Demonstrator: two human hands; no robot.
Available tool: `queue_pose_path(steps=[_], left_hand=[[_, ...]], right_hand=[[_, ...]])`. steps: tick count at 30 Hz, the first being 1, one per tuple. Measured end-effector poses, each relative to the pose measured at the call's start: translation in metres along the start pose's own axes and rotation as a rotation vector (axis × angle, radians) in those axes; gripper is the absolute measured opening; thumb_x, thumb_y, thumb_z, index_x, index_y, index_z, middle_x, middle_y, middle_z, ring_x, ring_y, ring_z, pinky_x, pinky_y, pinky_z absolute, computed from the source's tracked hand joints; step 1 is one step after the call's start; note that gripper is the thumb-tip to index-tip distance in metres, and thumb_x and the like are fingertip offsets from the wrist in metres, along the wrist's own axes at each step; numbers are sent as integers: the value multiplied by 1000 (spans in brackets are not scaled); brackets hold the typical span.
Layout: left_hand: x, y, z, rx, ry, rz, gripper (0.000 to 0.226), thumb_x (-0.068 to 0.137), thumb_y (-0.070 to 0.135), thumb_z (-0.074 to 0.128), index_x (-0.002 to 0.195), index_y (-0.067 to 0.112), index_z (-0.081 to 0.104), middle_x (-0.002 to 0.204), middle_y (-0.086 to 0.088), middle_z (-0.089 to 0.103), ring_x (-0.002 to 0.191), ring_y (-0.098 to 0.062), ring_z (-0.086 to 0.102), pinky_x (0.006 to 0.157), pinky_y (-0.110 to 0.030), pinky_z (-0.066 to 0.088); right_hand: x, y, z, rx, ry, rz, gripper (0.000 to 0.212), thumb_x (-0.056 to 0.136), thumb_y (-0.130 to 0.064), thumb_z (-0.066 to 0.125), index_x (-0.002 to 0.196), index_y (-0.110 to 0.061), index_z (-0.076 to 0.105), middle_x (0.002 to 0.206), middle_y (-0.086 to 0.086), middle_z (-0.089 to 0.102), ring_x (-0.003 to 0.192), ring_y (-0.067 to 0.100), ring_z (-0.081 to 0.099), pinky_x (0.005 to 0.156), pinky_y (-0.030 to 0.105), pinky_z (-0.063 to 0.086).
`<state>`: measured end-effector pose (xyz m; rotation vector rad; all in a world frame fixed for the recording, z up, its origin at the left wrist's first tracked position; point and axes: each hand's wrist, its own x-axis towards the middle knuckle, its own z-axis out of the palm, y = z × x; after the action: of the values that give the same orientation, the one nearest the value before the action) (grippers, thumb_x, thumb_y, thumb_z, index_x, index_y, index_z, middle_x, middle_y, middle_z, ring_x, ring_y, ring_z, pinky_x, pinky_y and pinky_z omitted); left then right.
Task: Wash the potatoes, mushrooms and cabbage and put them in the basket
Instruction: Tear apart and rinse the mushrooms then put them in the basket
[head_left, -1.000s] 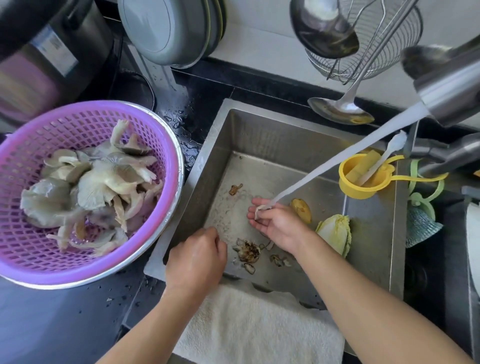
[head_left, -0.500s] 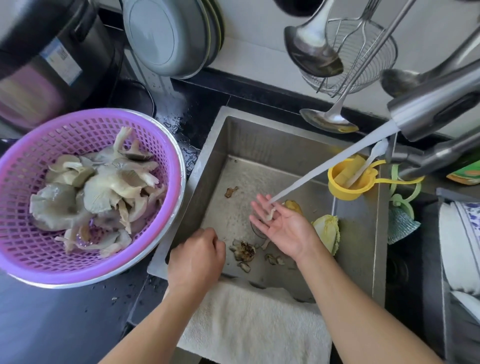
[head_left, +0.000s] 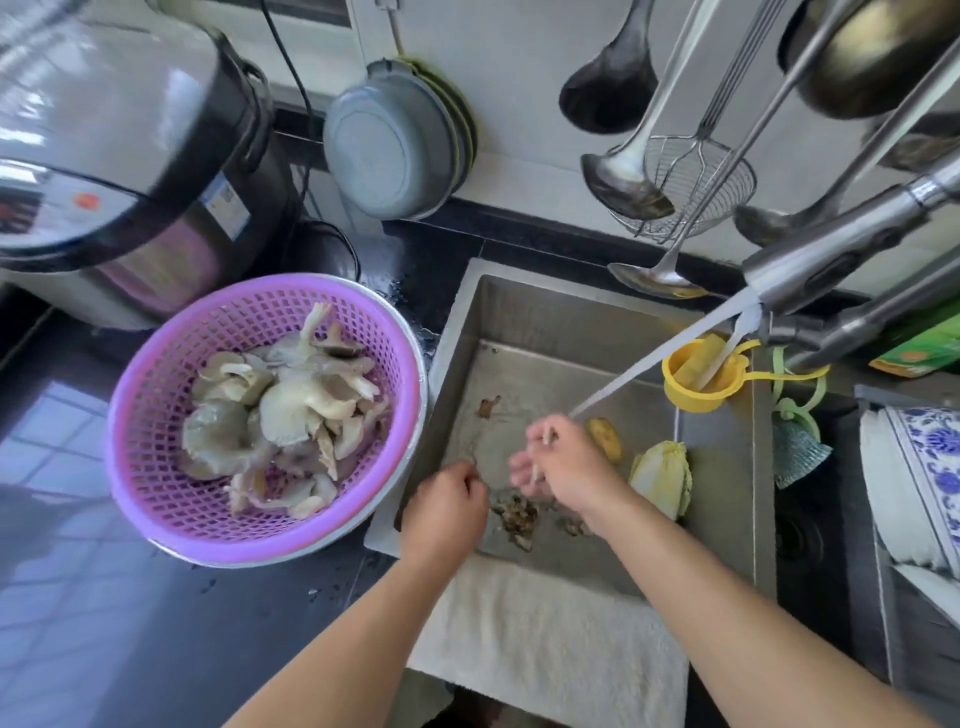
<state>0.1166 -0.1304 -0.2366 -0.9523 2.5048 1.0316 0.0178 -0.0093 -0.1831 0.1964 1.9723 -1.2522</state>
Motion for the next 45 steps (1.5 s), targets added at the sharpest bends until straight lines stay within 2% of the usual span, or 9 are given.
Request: queue_pose_path(steps=[6,10,20,23,27,30,35,41,45], left_hand=[[-16,-6,-18,71,-209,87,26,102,25,48,110,15,70,103,-8,75,95,-30,69,77,-36,56],[-24,-23,-25,65,-263,94,28,100,19,46,113,13,70,112,-7,73,104,-27,66,86,-37,55],[-18,14,-9,164,-297,121,31,102,24,47,120,19,71,117,-7,75,107,-28,68,91,-39,57],[-23,42,-17,71,-188,187,28,100,19,50,115,18,73,110,-4,77,97,-25,72,87,-36,58],[-24,60,-81,-111,260,233,21,95,15,58,101,22,77,92,8,76,85,-14,68,77,-25,47],[14,36,-142,202,541,257,20,94,19,59,101,20,78,108,-4,75,98,-29,64,83,-39,48],[81,12,-163,988,53,267,34,91,45,70,124,40,73,161,-7,36,152,-40,19,127,-60,9],[102,8,-143,1071,109,221,37,88,47,69,123,37,73,160,-14,31,152,-47,15,127,-63,4],[101,-3,-131,1023,195,279,29,94,44,62,116,33,76,140,-8,50,143,-41,31,127,-61,6]], right_hand=[[-24,-110,39,407,-456,-80,14,105,-10,56,114,-2,64,119,25,67,114,36,66,101,47,56],[-18,-86,37,317,-133,-75,27,104,0,53,128,9,60,127,31,64,104,34,68,91,41,60],[5,71,-61,176,162,260,14,103,0,51,107,-1,65,90,14,72,72,22,66,69,32,57],[9,99,-78,175,183,290,15,102,2,51,98,-3,64,83,13,70,67,22,63,66,31,54],[12,104,-74,146,150,294,19,103,1,50,90,-6,63,82,13,68,66,22,60,64,31,51],[16,89,-60,103,73,242,17,103,-3,50,95,-7,65,86,11,69,68,19,62,64,29,52],[28,69,-31,30,37,199,19,101,-6,50,98,-7,69,86,11,72,69,19,64,58,26,53],[27,49,-9,34,20,190,20,102,-5,48,105,-2,68,85,10,70,67,17,63,59,24,54],[28,47,-1,64,25,186,21,101,-4,48,106,-1,68,86,11,71,68,19,64,61,26,54]])
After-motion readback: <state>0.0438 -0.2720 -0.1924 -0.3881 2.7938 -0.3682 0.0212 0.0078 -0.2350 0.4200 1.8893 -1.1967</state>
